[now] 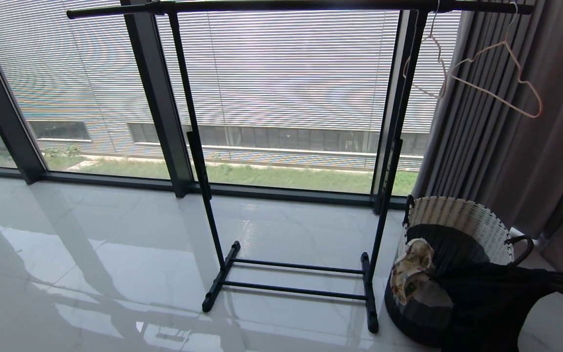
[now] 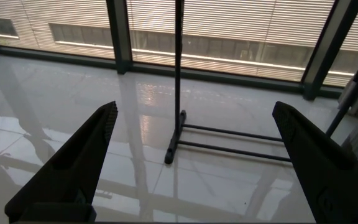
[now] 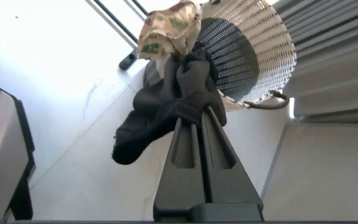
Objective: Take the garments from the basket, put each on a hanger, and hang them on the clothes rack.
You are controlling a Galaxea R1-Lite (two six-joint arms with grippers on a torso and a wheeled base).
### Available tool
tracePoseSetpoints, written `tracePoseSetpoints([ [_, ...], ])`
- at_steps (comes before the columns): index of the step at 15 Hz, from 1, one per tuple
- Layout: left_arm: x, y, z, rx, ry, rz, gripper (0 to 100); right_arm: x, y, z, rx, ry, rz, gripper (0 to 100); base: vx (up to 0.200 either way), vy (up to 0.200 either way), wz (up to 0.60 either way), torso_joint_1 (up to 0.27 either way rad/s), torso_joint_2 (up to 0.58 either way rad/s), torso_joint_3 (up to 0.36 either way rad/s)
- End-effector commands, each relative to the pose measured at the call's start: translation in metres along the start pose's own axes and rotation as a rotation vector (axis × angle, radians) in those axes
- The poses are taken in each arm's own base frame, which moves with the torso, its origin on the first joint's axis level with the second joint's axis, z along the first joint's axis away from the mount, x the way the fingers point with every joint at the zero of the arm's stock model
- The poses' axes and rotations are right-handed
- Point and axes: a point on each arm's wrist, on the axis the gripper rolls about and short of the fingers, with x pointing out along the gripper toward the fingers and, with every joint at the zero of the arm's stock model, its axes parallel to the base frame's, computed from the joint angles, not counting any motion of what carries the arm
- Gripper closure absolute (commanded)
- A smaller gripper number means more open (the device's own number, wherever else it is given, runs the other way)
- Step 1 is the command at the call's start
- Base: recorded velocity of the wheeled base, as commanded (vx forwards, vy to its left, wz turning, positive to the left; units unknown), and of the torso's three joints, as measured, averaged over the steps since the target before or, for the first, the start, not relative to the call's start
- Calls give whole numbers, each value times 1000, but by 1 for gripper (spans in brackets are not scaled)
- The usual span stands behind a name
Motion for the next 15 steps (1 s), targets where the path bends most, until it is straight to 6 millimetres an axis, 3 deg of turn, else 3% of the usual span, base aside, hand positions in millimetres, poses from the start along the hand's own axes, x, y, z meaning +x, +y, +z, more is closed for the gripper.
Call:
tracePoseSetpoints([
  [1,0,0,0,7,-1,-1,0,6,1,17,-6,-33,54,100,0,0,0,0,0,0],
  [5,0,0,2,-9,-16,-2,0,12,15,46,30,-121,180,100,0,0,0,0,0,0],
  [6,-1,1,25,-26,-67,-34,0,14,19,54,43,-154,203,100,0,0,0,0,0,0],
  [8,32,0,102,-127,-58,-121,0,25,27,64,39,-186,254,100,0,0,0,0,0,0],
  [10,92,-8,168,-164,-40,-154,0,39,29,77,37,-226,299,100,0,0,0,0,0,0],
  [12,136,-33,184,-153,50,-309,0,48,29,92,37,-265,328,100,0,0,0,0,0,0],
  [15,173,-102,170,-92,235,-580,0,52,28,111,36,-336,395,100,0,0,0,0,0,0],
])
